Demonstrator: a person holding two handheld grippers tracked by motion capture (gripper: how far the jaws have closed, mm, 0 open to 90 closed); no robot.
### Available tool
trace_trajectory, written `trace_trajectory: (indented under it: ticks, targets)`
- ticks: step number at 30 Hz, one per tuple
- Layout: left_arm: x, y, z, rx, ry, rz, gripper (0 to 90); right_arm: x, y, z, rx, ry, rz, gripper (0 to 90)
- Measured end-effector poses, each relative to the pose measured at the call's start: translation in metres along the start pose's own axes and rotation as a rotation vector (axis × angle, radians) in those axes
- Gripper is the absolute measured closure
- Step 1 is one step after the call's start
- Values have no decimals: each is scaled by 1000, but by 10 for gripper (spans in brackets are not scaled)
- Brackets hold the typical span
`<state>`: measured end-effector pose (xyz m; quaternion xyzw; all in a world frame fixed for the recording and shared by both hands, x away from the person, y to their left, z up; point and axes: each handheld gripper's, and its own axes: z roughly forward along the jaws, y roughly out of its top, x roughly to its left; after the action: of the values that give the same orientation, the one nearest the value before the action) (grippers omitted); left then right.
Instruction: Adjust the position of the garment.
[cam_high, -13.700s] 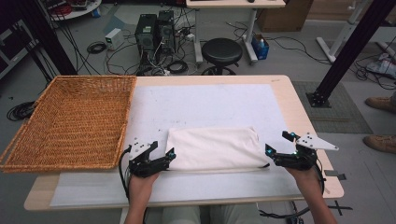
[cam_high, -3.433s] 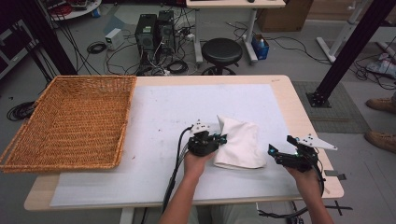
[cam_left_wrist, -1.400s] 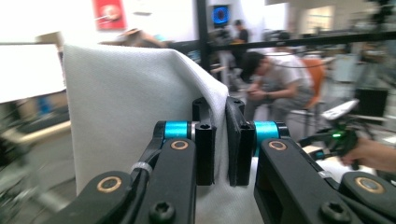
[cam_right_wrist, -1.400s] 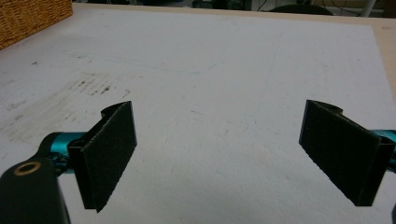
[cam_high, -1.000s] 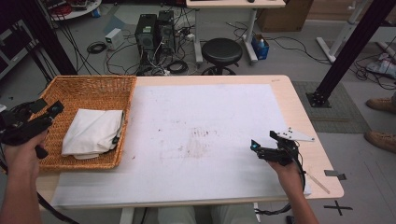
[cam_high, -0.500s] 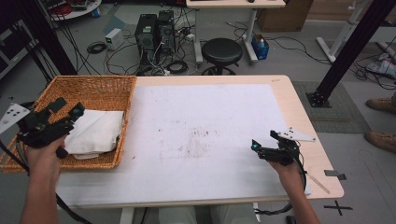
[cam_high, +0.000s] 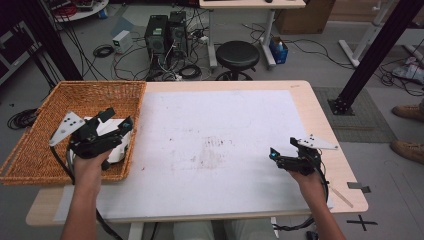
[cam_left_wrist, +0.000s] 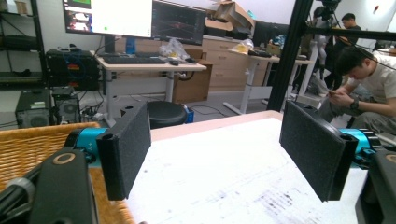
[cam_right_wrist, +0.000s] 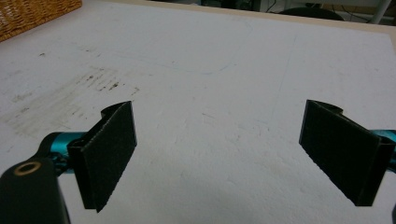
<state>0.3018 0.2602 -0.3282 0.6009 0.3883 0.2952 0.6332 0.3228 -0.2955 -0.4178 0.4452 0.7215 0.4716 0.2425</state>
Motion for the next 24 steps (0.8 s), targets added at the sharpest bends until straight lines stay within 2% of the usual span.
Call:
trace_trajectory:
  ticks: [7, 9, 15, 18, 24]
  targets:
    - [-22, -9, 23, 2, -49, 14, 249, -2, -1, -1, -4, 0, 2, 107]
    - [-30, -13, 33, 21, -67, 36, 249, -3, -1, -1, -3, -1, 2, 107]
    - [-48, -28, 54, 54, -121, 30, 249, -3, -1, 0, -3, -2, 2, 107]
    - [-58, -35, 62, 54, -147, 29, 249, -3, -1, 0, -2, 1, 2, 107]
    - [-71, -46, 74, 75, -176, 24, 249, -1, -1, -1, 0, 9, -7, 107]
